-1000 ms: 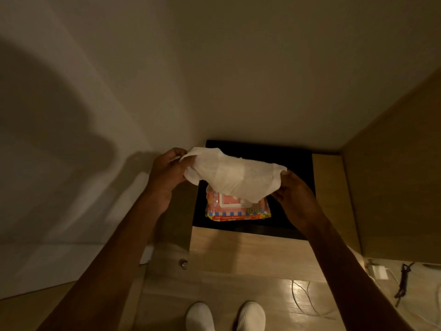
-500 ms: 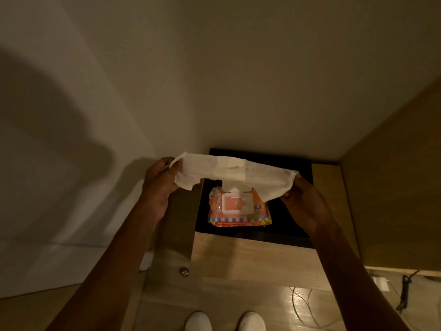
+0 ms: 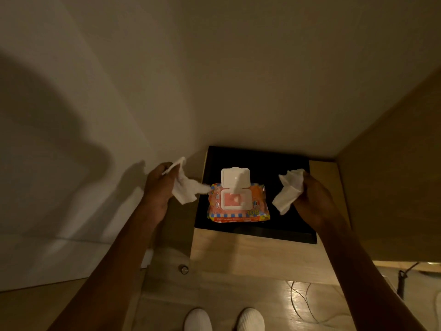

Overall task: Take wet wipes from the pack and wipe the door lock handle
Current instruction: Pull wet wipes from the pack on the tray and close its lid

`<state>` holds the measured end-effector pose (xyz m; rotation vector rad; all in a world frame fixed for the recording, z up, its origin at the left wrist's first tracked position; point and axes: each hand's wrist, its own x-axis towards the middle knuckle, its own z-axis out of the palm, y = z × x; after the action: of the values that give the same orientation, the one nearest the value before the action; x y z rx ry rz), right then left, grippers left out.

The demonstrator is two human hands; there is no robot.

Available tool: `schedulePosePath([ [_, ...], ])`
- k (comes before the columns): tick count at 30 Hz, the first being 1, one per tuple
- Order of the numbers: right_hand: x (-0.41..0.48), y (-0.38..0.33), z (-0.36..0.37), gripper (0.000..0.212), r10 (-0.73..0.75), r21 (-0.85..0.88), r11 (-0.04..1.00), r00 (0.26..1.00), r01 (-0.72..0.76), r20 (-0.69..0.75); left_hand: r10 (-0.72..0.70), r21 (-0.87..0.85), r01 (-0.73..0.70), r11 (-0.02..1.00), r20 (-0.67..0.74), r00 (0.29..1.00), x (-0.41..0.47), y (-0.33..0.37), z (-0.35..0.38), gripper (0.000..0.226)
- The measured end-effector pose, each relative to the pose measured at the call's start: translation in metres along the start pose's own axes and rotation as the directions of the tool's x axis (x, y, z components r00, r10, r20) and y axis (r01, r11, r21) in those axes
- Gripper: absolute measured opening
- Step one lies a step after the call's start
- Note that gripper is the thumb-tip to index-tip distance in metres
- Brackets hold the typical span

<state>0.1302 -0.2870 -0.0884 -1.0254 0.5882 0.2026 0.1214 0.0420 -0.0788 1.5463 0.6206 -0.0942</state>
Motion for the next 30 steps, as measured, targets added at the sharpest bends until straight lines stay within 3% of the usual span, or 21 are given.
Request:
schedulePosePath([
  [4,-0.005,0.008,0.007,0.027,0.028,0.138,0.990,0.998,-0.036,0.058,-0.022,0.017,0.022,1.000,0.029,0.999,-0.004,-0.003,0.017,0.014],
  [7,-0.006,0.008,0.013,0.040,0.103,0.212,0.969,0.986,-0.130,0.131,-0.051,0.008,0.050,0.999,0.036,0.998,-0.003,0.000,0.019,0.026],
  [9,-0.010,0.008,0.018,0.040,0.145,0.113,0.980,0.976,-0.165,0.165,-0.087,-0.019,0.088,0.996,0.051,0.995,-0.002,0.002,0.017,0.033],
  [12,-0.014,0.022,0.019,0.015,0.221,-0.162,0.965,0.973,-0.208,0.068,-0.108,0.008,0.108,0.994,0.066,0.992,-0.008,0.004,0.013,0.032],
  [17,-0.011,0.038,0.023,0.026,0.110,-0.342,0.931,0.991,-0.129,-0.075,-0.082,0.208,0.052,0.977,0.136,0.987,-0.016,0.004,0.021,0.022],
  [19,-0.009,0.041,0.029,0.022,0.018,-0.374,0.926,0.996,-0.049,-0.086,-0.145,0.333,0.093,0.938,0.135,0.980,-0.019,-0.007,0.031,0.011],
  [20,-0.008,0.043,0.032,0.021,-0.014,-0.365,0.931,0.996,-0.019,-0.088,-0.145,0.388,0.082,0.918,0.137,0.980,-0.018,-0.017,0.035,0.020],
  [22,-0.003,0.046,0.040,0.021,-0.069,-0.353,0.935,0.994,0.035,-0.083,-0.080,0.592,-0.056,0.804,0.201,0.976,-0.012,-0.036,0.042,0.040],
  [24,0.005,0.052,0.050,0.022,-0.098,-0.357,0.932,0.992,0.065,-0.075,-0.034,0.732,-0.190,0.654,0.280,0.959,-0.007,-0.045,0.049,0.032],
  [26,0.013,0.061,0.056,0.024,-0.116,-0.396,0.914,0.992,0.085,-0.054,-0.010,0.758,-0.276,0.591,0.349,0.937,-0.001,-0.049,0.059,0.022],
  [28,0.020,0.071,0.057,0.020,-0.160,-0.522,0.843,0.987,0.128,-0.015,0.025,0.764,-0.316,0.563,0.367,0.930,0.002,-0.052,0.069,0.018],
  [30,0.026,0.082,0.051,0.012,-0.232,-0.697,0.689,0.971,0.199,0.048,0.057,0.765,-0.379,0.521,0.412,0.909,0.006,-0.060,0.077,0.017],
])
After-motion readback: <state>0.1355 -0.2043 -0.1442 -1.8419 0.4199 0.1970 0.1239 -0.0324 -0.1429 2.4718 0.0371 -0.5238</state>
